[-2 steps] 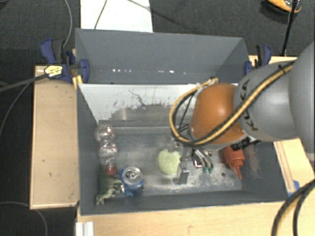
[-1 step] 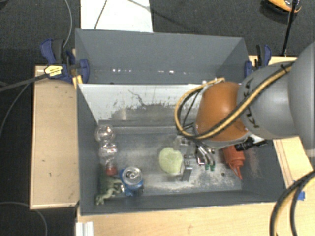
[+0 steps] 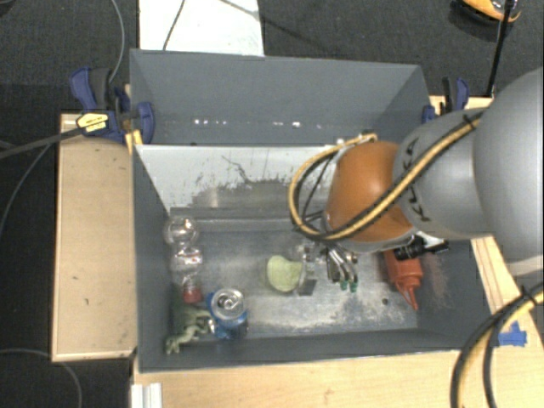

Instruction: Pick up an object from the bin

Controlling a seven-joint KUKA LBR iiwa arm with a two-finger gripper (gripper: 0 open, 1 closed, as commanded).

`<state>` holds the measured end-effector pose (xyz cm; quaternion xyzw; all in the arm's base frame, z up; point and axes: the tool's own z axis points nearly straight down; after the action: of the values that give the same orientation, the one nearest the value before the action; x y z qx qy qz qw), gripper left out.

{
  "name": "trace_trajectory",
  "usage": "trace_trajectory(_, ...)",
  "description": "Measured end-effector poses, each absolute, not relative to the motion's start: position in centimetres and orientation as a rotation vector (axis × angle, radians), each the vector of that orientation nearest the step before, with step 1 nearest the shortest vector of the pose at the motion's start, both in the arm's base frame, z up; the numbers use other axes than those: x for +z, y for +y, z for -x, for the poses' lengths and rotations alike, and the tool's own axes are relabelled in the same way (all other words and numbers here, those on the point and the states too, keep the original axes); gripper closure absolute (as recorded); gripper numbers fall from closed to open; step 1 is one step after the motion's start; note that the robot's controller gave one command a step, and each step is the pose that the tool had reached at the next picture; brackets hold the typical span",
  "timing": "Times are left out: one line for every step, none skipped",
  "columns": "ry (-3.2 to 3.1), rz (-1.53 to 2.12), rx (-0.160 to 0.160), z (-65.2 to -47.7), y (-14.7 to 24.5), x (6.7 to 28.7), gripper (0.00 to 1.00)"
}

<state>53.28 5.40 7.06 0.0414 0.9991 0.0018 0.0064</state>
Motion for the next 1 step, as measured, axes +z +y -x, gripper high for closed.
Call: trace_trajectory(3.126, -0.132, 0.006, -53.28, 5.4, 7.06, 1.0)
